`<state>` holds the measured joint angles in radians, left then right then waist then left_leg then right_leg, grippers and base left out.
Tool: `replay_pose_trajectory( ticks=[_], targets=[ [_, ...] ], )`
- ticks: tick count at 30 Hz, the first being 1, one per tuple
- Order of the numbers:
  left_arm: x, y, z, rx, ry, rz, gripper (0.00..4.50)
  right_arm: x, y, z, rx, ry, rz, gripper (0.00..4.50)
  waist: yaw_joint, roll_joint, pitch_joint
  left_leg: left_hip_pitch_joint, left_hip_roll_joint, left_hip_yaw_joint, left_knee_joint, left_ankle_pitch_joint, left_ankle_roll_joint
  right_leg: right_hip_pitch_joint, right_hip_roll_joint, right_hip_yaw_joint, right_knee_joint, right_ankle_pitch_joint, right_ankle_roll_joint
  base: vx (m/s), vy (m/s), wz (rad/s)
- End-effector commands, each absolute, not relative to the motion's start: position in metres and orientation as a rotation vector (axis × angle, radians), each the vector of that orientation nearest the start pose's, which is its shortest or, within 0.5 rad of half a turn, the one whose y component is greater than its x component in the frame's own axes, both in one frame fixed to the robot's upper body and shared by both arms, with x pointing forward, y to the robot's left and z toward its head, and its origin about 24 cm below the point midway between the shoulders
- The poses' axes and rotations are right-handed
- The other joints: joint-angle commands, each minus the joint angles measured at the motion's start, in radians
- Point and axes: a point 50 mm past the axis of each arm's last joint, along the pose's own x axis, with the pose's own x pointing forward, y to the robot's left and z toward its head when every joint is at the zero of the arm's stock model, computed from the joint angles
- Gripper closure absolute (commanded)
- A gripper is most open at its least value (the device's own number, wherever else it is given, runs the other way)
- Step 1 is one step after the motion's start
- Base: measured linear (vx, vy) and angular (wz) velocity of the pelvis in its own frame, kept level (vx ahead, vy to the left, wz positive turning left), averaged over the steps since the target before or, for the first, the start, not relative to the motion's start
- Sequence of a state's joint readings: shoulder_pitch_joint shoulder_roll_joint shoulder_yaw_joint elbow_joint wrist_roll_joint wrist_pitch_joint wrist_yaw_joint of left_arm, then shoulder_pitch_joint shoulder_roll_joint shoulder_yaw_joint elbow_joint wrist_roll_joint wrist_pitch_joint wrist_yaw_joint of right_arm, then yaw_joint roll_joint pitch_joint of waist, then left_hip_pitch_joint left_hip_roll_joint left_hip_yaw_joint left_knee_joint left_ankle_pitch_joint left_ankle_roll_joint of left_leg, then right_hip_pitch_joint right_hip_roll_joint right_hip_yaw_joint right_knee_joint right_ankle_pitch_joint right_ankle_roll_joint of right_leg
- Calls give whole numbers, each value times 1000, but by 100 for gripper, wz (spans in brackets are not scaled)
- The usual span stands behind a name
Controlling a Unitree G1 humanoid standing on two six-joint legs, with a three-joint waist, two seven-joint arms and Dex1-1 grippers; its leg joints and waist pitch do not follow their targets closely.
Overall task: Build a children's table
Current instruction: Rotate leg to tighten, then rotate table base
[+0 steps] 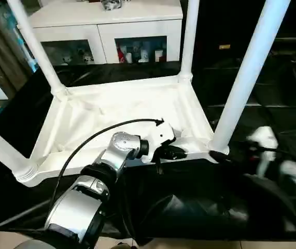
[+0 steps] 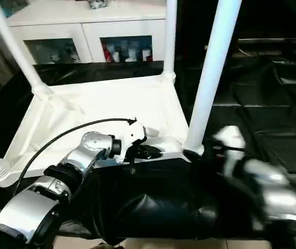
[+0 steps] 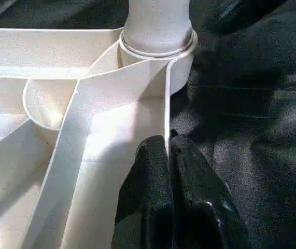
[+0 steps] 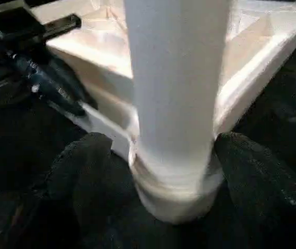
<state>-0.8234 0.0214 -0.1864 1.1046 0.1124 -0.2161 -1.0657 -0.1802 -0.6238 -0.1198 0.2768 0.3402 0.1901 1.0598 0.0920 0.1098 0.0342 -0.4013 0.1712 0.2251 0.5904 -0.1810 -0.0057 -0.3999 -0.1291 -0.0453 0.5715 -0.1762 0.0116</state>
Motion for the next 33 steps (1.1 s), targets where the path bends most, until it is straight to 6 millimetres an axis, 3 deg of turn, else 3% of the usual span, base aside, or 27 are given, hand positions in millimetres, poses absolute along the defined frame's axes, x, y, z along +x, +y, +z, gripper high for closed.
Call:
replay_pose_trajectory(
  ticks=[1,7,12,13,14,16,18,19,20,23,24,25,26,27,29,30,32,33],
  targets=[
    [333,40,50,292,225,-1394,450,259,-272,78,-109,280,836,84,0,-41,-58,22,59,-34,-69,-207,143,39,-32,12,-65,-222,-215,0,0,0],
    [331,41,49,310,217,-1424,450,249,-274,87,-98,293,896,84,3,-43,-58,19,60,-36,-66,-197,156,39,-33,11,-64,-229,-206,0,0,0],
    [331,40,50,305,189,-1406,450,238,-261,89,-31,323,1013,84,9,-43,-58,18,59,-36,-64,-186,165,38,-33,10,-63,-218,-207,0,0,0],
    [334,40,54,274,165,-1382,450,236,-250,87,-17,328,1057,84,9,-44,-57,18,59,-36,-64,-190,161,38,-33,9,-63,-230,-205,0,0,0],
    [334,39,55,251,162,-1378,406,236,-247,86,-17,329,1070,82,7,-47,-56,18,59,-36,-66,-193,154,37,-32,9,-64,-243,-202,0,0,0],
    [336,41,59,230,156,-1385,395,238,-239,85,-12,322,1085,82,8,-43,-56,20,60,-36,-68,-199,142,34,-32,9,-65,-259,-201,0,0,0],
    [337,50,65,185,155,-1397,382,245,-228,81,-13,304,1084,82,9,-43,-57,22,62,-37,-70,-204,127,34,-35,10,-63,-261,-211,0,0,0],
    [338,55,68,162,158,-1397,354,248,-223,78,-12,299,1073,82,6,-45,-55,16,61,-38,-74,-199,120,33,-33,10,-58,-253,-221,0,0,0],
    [338,65,70,143,165,-1382,349,252,-216,74,-23,292,1068,82,4,-53,-56,16,60,-36,-73,-199,120,32,-32,9,-58,-253,-219,0,0,0],
    [336,76,70,137,194,-1373,342,257,-212,68,-23,299,1037,82,2,-47,-58,21,62,-36,-71,-175,118,30,-30,13,-49,-209,-231,0,0,0],
    [334,84,69,137,212,-1370,342,258,-208,66,-26,296,1027,82,0,-59,-56,18,59,-34,-71,-169,124,31,-29,12,-50,-203,-231,0,0,0],
    [331,92,68,137,233,-1362,321,261,-206,63,-27,295,1012,82,3,-49,-58,21,60,-34,-69,-152,126,29,-28,13,-46,-182,-235,0,0,0],
    [326,106,67,136,259,-1351,309,264,-201,59,-24,290,1004,82,3,-60,-59,22,62,-34,-69,-141,127,30,-29,13,-41,-164,-242,0,0,0],
    [319,118,67,133,284,-1339,309,267,-197,57,-22,289,990,82,2,-55,-59,16,62,-37,-70,-131,131,34,-32,13,-36,-155,-244,0,0,0],
    [308,135,68,138,312,-1306,292,272,-193,55,-24,279,964,82,-2,-57,-58,24,64,-33,-72,-133,122,25,-23,13,-37,-152,-247,0,0,0],
    [303,143,68,149,317,-1272,277,275,-192,54,-26,271,939,82,0,-53,-60,28,68,-34,-72,-135,114,25,-25,14,-32,-145,-252,0,0,0],
    [299,149,68,161,320,-1241,262,279,-191,54,-28,267,913,82,-3,-50,-54,28,67,-32,-78,-165,98,22,-22,15,-37,-170,-248,0,0,0],
    [294,158,67,169,330,-1196,260,285,-192,53,-32,258,862,82,1,-51,-51,36,64,-30,-79,-191,81,17,-19,17,-44,-204,-237,0,0,0]
  ],
)
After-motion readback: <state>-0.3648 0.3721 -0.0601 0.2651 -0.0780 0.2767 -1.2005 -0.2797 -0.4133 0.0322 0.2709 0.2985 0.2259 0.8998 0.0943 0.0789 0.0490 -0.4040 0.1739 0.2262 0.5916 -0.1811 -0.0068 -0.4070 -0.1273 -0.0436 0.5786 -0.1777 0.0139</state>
